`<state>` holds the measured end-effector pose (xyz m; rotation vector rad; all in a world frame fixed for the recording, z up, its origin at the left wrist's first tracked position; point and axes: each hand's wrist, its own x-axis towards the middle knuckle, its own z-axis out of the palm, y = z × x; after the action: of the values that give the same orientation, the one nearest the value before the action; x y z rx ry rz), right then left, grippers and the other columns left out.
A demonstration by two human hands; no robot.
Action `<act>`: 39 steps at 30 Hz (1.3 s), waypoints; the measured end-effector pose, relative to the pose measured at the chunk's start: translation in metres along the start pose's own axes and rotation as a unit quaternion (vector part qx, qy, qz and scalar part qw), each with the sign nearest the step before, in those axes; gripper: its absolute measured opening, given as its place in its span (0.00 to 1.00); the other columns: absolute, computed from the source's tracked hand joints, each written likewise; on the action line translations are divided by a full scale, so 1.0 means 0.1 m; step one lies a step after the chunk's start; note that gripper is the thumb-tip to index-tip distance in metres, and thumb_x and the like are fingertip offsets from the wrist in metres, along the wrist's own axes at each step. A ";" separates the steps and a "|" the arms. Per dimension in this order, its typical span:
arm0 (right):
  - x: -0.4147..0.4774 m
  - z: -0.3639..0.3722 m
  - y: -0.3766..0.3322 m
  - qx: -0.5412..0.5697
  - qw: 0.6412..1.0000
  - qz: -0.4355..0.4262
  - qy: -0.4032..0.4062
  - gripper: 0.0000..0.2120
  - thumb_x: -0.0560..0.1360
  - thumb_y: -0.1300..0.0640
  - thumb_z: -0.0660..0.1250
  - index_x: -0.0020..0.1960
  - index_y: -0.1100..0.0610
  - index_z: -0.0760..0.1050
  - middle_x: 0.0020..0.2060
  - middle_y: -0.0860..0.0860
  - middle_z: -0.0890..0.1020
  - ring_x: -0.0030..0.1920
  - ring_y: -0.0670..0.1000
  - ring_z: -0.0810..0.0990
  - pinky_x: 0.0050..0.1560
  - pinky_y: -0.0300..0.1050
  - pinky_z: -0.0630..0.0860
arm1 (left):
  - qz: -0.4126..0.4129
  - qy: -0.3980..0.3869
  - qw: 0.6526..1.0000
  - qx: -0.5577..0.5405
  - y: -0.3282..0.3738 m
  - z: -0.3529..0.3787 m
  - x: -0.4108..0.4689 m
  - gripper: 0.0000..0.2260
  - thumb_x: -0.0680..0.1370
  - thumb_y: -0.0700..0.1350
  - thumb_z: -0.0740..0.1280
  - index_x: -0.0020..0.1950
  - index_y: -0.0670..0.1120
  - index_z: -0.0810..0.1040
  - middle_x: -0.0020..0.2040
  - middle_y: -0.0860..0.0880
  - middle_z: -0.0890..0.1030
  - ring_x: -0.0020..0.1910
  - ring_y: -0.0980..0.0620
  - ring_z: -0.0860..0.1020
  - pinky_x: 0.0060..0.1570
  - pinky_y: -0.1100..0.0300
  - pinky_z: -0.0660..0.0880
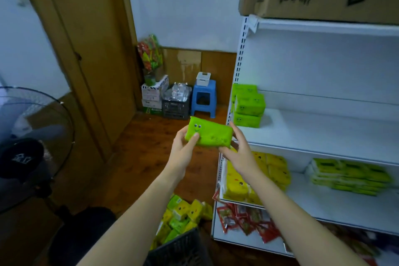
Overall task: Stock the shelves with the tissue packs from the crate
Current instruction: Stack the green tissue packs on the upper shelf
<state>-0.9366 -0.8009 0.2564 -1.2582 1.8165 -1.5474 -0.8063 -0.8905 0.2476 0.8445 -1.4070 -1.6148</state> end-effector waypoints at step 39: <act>1.30 -1.26 1.58 -0.149 0.988 0.030 -0.009 0.18 0.73 0.65 0.67 0.62 0.58 0.70 0.65 0.56 0.65 0.68 0.52 0.65 0.60 0.28 0.58 | -0.088 -0.015 0.973 0.212 -1.01 1.72 1.38 0.24 0.82 0.45 0.55 0.77 0.48 0.52 0.74 0.49 0.62 0.74 0.50 0.60 0.67 0.59 0.60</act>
<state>-1.1566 -0.8500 0.1721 -1.3268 2.1120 -1.2613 -1.0342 -0.9332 0.1777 1.2236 -1.7754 -1.4783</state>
